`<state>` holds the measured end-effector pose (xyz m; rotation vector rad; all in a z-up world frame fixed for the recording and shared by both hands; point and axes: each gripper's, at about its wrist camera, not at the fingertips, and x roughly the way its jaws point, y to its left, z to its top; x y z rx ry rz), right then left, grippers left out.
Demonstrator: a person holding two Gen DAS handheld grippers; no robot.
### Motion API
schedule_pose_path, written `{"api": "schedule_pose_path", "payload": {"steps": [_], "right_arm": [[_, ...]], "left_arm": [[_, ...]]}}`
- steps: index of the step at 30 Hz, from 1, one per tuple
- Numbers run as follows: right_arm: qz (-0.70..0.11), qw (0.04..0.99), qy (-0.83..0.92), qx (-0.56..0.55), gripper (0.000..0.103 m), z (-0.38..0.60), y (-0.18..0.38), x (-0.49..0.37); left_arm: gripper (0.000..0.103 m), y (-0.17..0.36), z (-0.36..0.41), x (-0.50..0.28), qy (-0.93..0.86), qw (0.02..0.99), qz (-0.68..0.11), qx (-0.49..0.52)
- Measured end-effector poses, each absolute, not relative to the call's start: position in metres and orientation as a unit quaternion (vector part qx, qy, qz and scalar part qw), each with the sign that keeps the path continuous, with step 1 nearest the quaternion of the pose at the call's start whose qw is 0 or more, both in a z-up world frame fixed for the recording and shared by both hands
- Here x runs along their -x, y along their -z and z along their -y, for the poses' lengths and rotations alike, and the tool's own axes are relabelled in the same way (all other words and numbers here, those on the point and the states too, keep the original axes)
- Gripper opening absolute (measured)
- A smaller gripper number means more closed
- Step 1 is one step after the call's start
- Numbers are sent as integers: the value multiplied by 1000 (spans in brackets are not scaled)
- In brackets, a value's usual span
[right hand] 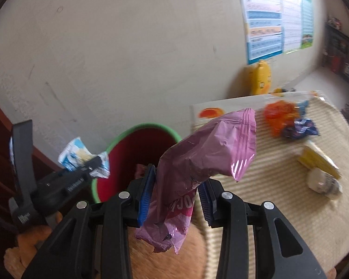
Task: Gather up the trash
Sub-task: 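Carry the blue-white wrapper and pink wrapper over the bucket, then open both grippers to drop the wrappers into the bucket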
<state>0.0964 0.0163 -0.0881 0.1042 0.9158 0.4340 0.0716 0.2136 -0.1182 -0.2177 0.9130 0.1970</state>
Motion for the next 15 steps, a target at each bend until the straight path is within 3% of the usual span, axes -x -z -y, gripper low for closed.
{"api": "schedule_pose_path", "payload": {"steps": [15], "right_arm": [[-465,852,-238,-19,39,-74,114,-130]], "left_arm": [[37,154,-233,-81,-100,867,-474,118]]}}
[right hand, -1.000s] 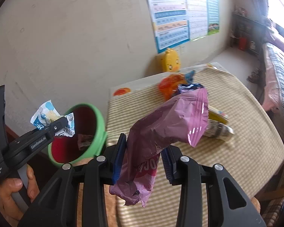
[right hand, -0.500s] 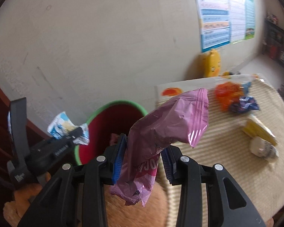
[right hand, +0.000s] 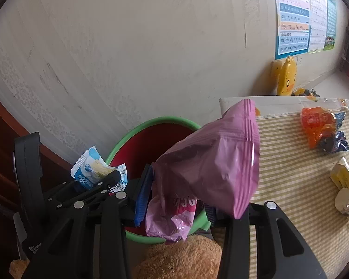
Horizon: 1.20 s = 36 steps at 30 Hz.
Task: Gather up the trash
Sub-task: 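Open both grippers to drop the wrappers into the bucket, then move the right gripper to the white printed paper cup while the left gripper grasps the yellow carton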
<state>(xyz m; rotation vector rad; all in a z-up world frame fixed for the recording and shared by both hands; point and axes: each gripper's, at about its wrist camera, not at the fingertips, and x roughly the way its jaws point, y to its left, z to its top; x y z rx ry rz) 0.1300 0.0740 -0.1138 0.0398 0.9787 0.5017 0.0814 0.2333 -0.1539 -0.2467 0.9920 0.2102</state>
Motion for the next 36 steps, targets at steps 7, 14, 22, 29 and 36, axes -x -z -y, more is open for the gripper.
{"api": "schedule_pose_path", "payload": {"steps": [7,14,22,29,36], "right_arm": [[-449,858,-250,-20,71,-84,114,-137],[-444,863,-238,-34,71,-68,106,-131],[-447,873,-189,-51,71,-13,90,-86],[-430,895,-106,-49,71,48,71,-42],[-408,906,-48,-101,71,100,60,-25]], "left_arm": [[74,163,-237,-82,-101,864,-476,128],[74,160,-237,-80,-98,865,-475,128],[74,139,-217,-71,-56,877,-454,145],[74,122,-171,-61,18,886,-443,135],[77,103,-137,-47,55,895,-430,103]]}}
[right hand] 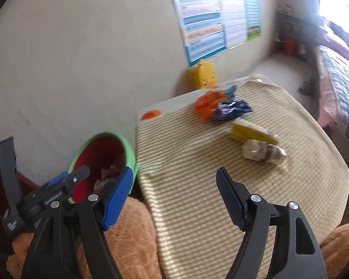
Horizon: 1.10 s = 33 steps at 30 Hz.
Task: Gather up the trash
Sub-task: 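Move the right gripper to the white printed paper cup while the left gripper grasps the yellow carton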
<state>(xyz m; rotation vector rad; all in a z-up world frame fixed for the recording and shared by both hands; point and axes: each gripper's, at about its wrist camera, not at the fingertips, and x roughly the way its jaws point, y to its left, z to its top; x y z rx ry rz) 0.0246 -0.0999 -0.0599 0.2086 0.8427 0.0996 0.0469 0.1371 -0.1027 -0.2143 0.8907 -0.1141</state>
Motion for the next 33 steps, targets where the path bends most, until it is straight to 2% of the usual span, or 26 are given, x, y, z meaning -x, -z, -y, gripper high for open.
{"api": "schedule_pose_path", "payload": {"steps": [9,13,19,22,25,28,33], "right_arm": [[-389,911,-10,-135,72,145,69,-5],[-391,911,9,-131,72,165,78,-6],[-404,903,23,-143,79,203,98,-21],[-436,894,10,-104,81,217,107,-49],[-470,883,-5,-7,87,223,122,-85],[-475,874,-23,96,87,229,152,-109],[-490,866,-53,85,87,235,192,-128]], "left_arm": [[77,97,-98,-30,65,899,-431,49],[81,95,-73,-25,66,903,-424,31],[81,97,-36,-22,79,907,-413,-25],[82,99,-25,-24,87,907,-411,-25],[82,103,-14,-27,91,904,-415,-35],[82,107,-6,-30,93,902,-419,-46],[82,118,3,-35,85,895,-435,-56]]}}
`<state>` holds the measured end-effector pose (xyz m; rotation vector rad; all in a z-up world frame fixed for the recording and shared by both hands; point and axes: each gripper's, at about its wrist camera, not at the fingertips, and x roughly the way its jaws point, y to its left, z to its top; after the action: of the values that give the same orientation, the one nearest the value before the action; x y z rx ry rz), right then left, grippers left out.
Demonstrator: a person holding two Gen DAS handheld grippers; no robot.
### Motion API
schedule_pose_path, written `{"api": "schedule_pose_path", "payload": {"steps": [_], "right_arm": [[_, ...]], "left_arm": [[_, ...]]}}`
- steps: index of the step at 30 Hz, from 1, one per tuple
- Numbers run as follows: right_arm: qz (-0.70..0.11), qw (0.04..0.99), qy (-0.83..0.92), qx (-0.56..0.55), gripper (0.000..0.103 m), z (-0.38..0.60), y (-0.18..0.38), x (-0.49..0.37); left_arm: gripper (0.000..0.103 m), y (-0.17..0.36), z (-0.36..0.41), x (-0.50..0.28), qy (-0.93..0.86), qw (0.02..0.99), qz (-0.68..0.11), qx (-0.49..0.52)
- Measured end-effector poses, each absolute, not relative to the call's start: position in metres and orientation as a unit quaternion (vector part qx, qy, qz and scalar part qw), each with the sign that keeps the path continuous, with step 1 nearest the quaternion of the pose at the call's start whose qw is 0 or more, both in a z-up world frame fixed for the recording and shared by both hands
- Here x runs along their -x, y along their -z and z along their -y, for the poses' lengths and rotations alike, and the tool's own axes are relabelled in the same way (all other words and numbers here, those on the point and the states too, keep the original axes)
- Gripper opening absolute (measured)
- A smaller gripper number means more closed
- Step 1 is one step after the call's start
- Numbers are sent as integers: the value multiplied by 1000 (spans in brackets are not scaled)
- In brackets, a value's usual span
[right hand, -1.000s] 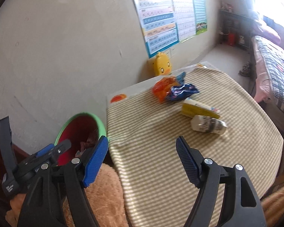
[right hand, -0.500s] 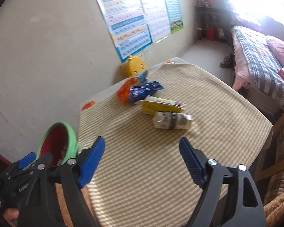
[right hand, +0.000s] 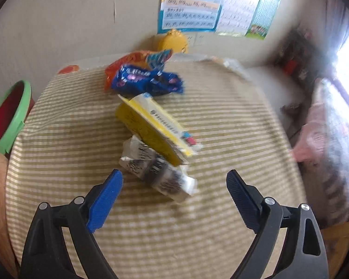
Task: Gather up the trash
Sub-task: 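Move the right gripper to the white printed paper cup while the left gripper grasps the yellow carton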
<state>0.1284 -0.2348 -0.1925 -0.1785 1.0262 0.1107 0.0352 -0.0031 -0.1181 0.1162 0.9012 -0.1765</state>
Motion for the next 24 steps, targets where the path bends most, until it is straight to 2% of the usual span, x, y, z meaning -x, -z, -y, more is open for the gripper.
{"api": "schedule_pose_path", "payload": {"steps": [3,5,6,7,8,15,20,24], "right_arm": [[-517,846,-67,113,77,223,215,-139],[-532,837,-75,109,56,220,220,-140],[-535,835,-81,99,53,221,220,-139],[-542,832,-95,71,41,225,217,-137],[-549,828,-102,49,39,229,216,-134],[-597,794,-82,-83,38,258,213,-69],[-604,787,-67,-105,39,270,217,-43],[-590,795,-65,-122,39,281,206,-47]], "left_arm": [[82,123,9,-41,81,889,-448,-54],[82,125,14,-42,80,888,-448,-62],[82,126,18,-43,80,888,-447,-68],[82,128,20,-43,79,888,-448,-71],[82,129,23,-45,78,887,-449,-73],[82,135,42,-65,91,881,-463,-43],[82,134,78,-99,124,873,-471,-18],[82,144,115,-136,142,853,-499,60]]}}
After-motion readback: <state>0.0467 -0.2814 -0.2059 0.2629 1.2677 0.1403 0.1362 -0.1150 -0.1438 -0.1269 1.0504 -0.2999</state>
